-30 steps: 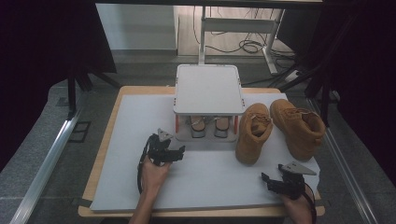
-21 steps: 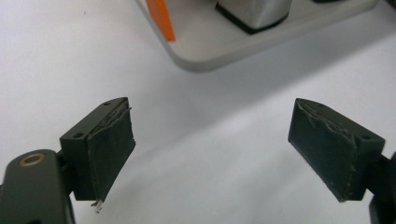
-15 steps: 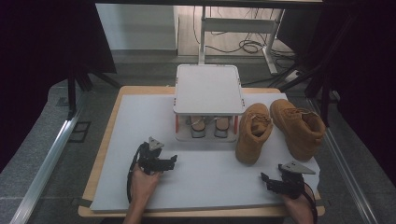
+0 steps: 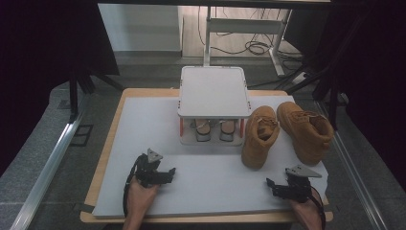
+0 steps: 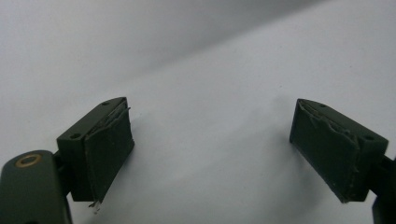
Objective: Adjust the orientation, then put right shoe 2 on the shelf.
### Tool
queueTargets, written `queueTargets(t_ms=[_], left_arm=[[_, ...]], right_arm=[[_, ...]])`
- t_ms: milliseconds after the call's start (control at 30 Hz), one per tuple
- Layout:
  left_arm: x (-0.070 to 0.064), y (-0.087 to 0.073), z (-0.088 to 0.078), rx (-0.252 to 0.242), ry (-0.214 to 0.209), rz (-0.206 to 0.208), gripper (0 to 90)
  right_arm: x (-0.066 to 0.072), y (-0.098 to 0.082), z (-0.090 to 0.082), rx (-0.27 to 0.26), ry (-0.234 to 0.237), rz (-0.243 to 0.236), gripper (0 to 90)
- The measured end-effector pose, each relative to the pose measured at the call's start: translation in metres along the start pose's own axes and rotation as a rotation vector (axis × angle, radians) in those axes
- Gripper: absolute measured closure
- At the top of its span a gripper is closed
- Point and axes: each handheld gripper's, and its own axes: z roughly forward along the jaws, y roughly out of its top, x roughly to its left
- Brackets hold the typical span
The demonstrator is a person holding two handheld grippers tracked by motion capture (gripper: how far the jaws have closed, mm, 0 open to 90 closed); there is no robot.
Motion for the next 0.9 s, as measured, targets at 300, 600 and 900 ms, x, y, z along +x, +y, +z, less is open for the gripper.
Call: queueTargets(t_ms=[300,600,900], left_arm=[[0.0,-0.001,0.0,-0.005,-0.001,0.0,12.9],[0.0,-0.001,0.0,-0.006,0.0,0.0,12.9],[0.0,-0.001,0.0,-0.006,0.001,0.001,13.0]], right_arm=[[0.008,0.005,-0.002,-0.01,0.034,0.011,3.6],[0.016,0.014,-0.008,-0.024,0.099,0.054,6.3],[0.026,0.024,-0.011,-0.063,0.085,0.066,32.0]])
